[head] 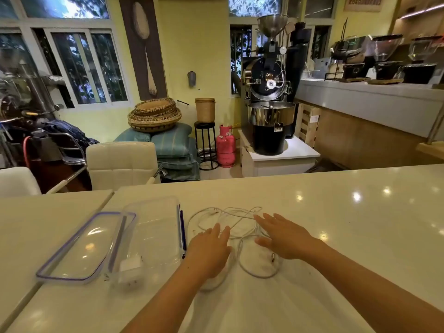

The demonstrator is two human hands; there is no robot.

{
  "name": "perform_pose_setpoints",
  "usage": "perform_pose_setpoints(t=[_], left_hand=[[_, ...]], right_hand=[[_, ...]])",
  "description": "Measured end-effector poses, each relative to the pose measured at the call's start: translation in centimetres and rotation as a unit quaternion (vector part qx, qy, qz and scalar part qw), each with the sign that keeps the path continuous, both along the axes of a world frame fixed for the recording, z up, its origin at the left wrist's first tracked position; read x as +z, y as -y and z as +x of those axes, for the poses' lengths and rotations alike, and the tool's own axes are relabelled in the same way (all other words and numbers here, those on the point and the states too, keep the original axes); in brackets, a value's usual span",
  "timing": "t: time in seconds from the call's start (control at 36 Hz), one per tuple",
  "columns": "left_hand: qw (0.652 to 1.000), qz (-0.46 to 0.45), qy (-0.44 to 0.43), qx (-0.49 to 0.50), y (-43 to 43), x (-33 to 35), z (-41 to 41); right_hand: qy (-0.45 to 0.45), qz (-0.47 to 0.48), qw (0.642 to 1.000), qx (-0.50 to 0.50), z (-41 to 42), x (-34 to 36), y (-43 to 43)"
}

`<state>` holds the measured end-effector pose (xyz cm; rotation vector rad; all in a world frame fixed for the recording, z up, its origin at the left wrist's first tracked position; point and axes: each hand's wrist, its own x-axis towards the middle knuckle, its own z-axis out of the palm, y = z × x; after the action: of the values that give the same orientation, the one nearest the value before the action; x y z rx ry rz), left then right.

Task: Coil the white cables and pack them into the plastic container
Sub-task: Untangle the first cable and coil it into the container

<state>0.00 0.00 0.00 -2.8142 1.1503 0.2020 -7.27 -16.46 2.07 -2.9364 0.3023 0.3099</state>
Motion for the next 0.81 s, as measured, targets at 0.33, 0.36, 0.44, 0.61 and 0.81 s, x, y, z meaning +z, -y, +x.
perform_pose_setpoints(t=[0.33, 0.36, 0.44, 0.61, 0.81], left_hand=[[0.999, -0.047, -0.019, 0.007, 0.8, -0.3, 0.0], [0.998, -0.06, -0.028, 0.007, 1.0, -0.3, 0.0], [0.993, -0.099, -0.056, 0.009, 1.5, 0.2, -0.2], [0.988, -0.131, -0.081, 0.009, 2.1, 0.4, -0.3], [0.987, -0.139, -0.077, 0.018, 1.9, 0.2, 0.0]], right_hand=[[0.041, -0.01, 0.999, -0.033, 0.1, 0.5, 1.4], [0.042, -0.006, 0.998, -0.042, 0.1, 0.5, 1.6], [0.04, 0.003, 0.997, -0.062, 0.2, 0.3, 2.0], [0.051, 0.049, 0.992, -0.108, 1.1, -0.7, 2.2], [0.061, 0.1, 0.984, -0.135, 2.5, -1.8, 2.3]])
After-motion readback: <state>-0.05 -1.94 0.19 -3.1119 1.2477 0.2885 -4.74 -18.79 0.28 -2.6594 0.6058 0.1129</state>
